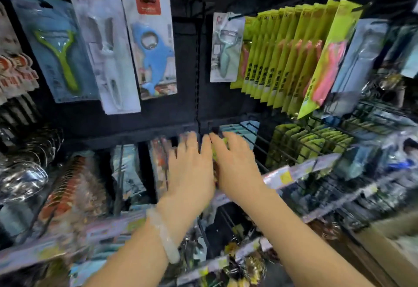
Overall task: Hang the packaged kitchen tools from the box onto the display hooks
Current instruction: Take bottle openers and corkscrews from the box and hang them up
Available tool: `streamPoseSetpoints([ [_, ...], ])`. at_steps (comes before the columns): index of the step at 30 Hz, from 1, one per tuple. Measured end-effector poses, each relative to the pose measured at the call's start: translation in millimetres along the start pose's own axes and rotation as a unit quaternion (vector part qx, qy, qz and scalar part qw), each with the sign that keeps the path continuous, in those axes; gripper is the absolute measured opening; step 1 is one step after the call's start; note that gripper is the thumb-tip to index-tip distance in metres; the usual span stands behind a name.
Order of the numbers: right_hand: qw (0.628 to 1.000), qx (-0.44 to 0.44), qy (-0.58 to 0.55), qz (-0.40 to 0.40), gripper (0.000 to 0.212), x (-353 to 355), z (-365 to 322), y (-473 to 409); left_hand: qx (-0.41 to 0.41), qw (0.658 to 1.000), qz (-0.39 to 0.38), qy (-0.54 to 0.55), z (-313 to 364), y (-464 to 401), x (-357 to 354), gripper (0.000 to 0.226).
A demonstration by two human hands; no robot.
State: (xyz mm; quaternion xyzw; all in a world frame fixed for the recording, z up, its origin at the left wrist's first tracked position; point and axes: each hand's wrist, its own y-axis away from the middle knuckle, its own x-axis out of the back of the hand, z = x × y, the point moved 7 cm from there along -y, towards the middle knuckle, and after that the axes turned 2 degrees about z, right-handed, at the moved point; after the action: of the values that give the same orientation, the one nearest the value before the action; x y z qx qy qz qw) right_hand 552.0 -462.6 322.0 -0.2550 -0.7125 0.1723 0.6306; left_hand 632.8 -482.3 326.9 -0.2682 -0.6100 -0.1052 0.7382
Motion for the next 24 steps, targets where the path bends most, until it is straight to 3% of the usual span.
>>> streamPoseSetpoints([
  [4,0.999,-0.020,-0.030,0.007,0.060,3,34,69,-0.072,0.997,-0.022,0.025,52,43,-42,0.090],
  [6,0.998,-0.050,-0.034,-0.021,0.054,-2,58,107,-0.097,0.994,-0.030,0.029,77,62,-63,0.084],
  [9,0.990,-0.101,-0.023,-0.098,0.063,-23,102,165,-0.125,0.984,-0.127,0.025,119,94,-103,0.079],
  [13,0.963,-0.180,-0.027,-0.200,0.084,-40,157,240,-0.142,0.976,-0.165,0.018,173,124,-145,0.067],
  [19,0.930,-0.242,-0.005,-0.277,0.075,-8,225,333,-0.193,0.949,-0.250,-0.004,262,172,-199,0.078],
  [24,0.902,-0.307,0.009,-0.303,0.070,18,289,411,-0.223,0.930,-0.291,0.001,338,206,-228,0.072],
])
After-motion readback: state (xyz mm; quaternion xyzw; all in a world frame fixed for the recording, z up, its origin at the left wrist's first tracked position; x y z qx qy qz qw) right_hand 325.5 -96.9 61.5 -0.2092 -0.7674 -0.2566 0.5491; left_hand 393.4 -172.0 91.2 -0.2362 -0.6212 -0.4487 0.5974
